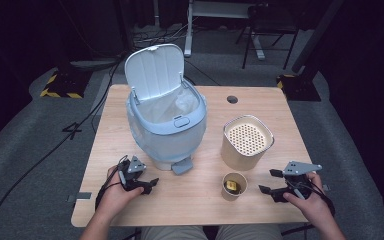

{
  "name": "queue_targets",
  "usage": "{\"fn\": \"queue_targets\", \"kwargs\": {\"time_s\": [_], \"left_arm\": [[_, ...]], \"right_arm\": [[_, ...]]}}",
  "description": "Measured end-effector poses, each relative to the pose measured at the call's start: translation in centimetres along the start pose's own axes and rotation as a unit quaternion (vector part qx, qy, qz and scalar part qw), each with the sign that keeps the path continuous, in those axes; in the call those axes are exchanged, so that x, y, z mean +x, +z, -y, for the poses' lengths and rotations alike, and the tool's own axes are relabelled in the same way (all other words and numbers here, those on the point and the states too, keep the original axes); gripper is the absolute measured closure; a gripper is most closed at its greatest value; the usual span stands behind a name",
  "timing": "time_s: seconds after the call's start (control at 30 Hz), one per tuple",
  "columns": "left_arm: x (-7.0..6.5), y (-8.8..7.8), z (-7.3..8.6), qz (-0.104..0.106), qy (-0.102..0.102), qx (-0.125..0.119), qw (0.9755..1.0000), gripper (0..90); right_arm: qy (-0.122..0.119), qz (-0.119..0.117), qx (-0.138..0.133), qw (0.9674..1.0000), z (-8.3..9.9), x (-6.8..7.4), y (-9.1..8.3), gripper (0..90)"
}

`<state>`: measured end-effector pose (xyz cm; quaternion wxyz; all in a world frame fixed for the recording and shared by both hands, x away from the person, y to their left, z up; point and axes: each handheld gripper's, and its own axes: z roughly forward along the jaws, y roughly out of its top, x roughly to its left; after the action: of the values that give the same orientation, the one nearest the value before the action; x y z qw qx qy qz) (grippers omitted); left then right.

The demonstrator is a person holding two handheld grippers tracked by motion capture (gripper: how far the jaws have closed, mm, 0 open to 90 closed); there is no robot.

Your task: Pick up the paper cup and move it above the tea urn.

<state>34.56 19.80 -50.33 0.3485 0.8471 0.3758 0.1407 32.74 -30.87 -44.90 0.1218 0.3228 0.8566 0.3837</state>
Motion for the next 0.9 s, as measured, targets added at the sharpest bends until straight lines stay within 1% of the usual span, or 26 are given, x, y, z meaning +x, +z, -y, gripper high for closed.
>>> {"fn": "queue_targets", "kwargs": {"time_s": [0.07,0.17,0.2,0.27,0.3,0.4,0.5,0.57,0.63,0.67,0.7,0.77,0.8,0.83,0.87,0.9], "left_arm": [[0.0,0.0,0.0,0.000,0.000,0.000,1.0000,21.3],[0.0,0.0,0.0,0.001,-0.001,-0.001,1.0000,21.2],[0.0,0.0,0.0,0.001,-0.001,0.000,1.0000,21.2],[0.0,0.0,0.0,-0.001,-0.001,0.000,1.0000,21.2],[0.0,0.0,0.0,-0.001,-0.001,0.000,1.0000,21.2],[-0.1,0.0,0.0,-0.002,-0.001,0.000,1.0000,21.3],[-0.1,0.0,0.0,-0.003,-0.002,0.000,1.0000,21.3],[-0.1,0.0,0.0,-0.007,0.001,-0.001,1.0000,21.4],[-0.1,0.0,0.0,-0.006,-0.003,-0.002,1.0000,21.4],[-0.1,0.0,0.0,-0.009,0.001,-0.001,1.0000,21.4],[-0.2,0.0,0.0,-0.006,-0.004,-0.002,1.0000,21.4],[-0.2,0.0,0.0,-0.006,-0.004,-0.001,1.0000,21.4],[-0.2,0.0,0.1,-0.006,-0.005,-0.002,1.0000,21.4],[-0.2,0.0,0.0,-0.006,-0.004,-0.001,1.0000,21.4],[-0.1,0.0,0.0,-0.009,0.001,-0.001,1.0000,21.3],[-0.1,0.0,0.0,-0.009,-0.001,-0.001,1.0000,21.4]], "right_arm": [[-0.008,-0.009,-0.001,0.9999,-0.2,0.6,0.2,21.9],[-0.017,-0.025,-0.011,0.9995,-0.6,1.7,0.7,20.5],[-0.019,-0.026,-0.013,0.9994,-0.7,2.0,0.8,20.4],[-0.020,-0.034,-0.019,0.9990,-1.0,2.6,1.2,20.3],[-0.013,-0.042,-0.023,0.9988,-1.1,3.0,1.4,20.3],[-0.013,-0.053,-0.020,0.9983,-1.2,3.6,2.1,18.7],[-0.021,-0.064,-0.013,0.9976,-1.2,4.4,2.9,18.8],[-0.026,-0.066,-0.011,0.9974,-1.3,4.8,3.4,18.7],[-0.031,-0.062,-0.009,0.9976,-1.4,5.2,4.0,18.1],[-0.032,-0.060,-0.011,0.9976,-1.4,5.3,4.2,18.0],[-0.032,-0.060,-0.017,0.9975,-1.5,5.5,4.5,18.0],[-0.031,-0.066,-0.024,0.9971,-1.3,5.8,5.1,18.0],[-0.031,-0.068,-0.022,0.9970,-1.3,6.0,5.4,18.0],[-0.032,-0.065,-0.024,0.9971,-1.2,6.1,5.6,18.0],[-0.033,-0.059,-0.034,0.9972,-1.1,6.3,6.0,18.0],[-0.030,-0.053,-0.043,0.9972,-1.0,6.5,6.3,18.3]]}}
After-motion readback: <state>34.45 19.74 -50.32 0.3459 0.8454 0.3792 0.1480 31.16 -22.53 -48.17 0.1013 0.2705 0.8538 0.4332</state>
